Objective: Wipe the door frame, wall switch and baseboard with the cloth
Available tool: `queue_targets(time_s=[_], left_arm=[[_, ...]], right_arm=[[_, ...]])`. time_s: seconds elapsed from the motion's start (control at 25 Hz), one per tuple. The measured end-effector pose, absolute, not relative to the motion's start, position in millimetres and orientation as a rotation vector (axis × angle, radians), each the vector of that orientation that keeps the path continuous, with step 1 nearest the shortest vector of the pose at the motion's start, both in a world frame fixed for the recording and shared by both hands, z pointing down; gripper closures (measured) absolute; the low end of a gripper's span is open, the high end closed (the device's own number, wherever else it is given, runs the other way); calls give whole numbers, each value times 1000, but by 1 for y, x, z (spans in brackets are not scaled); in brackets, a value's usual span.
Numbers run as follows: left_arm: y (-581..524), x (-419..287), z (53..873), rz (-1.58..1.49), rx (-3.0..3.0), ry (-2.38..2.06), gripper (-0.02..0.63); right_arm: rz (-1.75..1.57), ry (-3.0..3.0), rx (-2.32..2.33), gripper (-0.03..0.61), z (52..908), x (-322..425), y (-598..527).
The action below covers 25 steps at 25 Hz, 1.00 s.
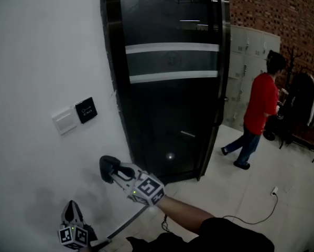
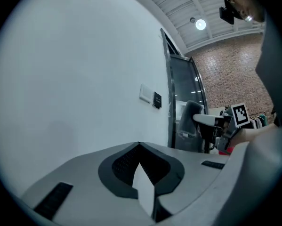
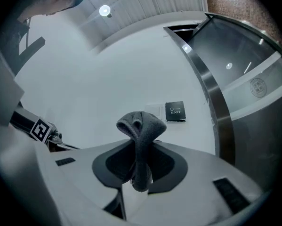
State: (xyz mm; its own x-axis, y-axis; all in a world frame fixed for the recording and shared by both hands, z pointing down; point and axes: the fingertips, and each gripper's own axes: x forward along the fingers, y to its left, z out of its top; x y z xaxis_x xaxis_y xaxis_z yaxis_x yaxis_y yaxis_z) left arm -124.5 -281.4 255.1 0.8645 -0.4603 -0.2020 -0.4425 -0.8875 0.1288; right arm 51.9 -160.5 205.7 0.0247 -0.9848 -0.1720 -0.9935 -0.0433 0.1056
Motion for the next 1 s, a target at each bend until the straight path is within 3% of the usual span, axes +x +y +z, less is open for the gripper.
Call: queue_targets(time_s=[0.52, 1.0], left_arm=[[-308, -78, 183, -410, 2923, -788, 621], [-309, -85, 223, -342, 2877, -833, 621]], right_arm=[[442, 2305, -2065, 500, 106, 63, -262], [520, 2391, -2070, 497, 54, 57, -346]])
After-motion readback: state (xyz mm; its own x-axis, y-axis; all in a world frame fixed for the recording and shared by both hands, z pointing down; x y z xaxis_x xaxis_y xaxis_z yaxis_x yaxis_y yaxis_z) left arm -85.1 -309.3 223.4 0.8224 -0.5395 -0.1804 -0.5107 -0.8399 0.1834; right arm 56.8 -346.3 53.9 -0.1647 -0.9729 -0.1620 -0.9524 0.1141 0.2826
